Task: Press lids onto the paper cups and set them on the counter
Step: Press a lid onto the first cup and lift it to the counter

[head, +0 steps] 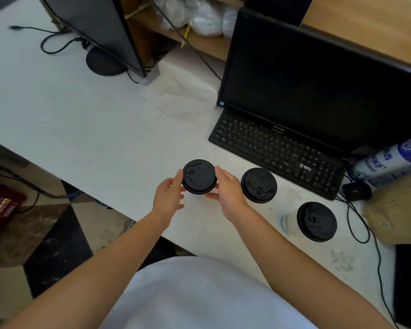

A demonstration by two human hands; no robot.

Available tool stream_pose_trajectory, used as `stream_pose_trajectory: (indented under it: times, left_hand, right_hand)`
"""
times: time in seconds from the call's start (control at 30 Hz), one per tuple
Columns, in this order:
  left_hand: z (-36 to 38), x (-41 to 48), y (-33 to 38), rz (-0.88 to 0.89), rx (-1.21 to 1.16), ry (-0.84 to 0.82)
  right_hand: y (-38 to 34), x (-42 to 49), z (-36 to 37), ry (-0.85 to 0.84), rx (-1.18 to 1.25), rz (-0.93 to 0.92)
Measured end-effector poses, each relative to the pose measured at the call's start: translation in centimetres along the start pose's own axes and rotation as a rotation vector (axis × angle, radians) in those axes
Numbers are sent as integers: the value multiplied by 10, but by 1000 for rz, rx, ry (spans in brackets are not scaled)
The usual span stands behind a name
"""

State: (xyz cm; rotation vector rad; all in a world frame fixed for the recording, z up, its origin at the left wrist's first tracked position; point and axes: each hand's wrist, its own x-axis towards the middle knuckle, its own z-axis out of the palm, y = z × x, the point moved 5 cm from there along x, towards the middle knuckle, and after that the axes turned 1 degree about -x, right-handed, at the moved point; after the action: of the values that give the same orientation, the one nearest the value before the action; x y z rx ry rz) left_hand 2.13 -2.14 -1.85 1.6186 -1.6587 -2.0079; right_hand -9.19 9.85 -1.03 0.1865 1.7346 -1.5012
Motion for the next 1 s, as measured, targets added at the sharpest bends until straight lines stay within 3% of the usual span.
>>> stream_pose_trajectory:
  times: [0.1, 0.27, 0.73, 1.0]
  left_hand:
    - [0, 1, 3, 8, 7, -27]
    - [-3, 9, 17, 221, 22, -70]
    - [6, 25, 17, 159, -66, -171]
    - [1, 29, 26, 300, 19, -159]
  right_hand:
    - [3, 1, -2, -14, 42, -3]
    - [6, 2, -3, -15, 57, -28]
    - [6, 6, 0, -27, -171, -82]
    - [0, 6, 1, -26, -293, -151]
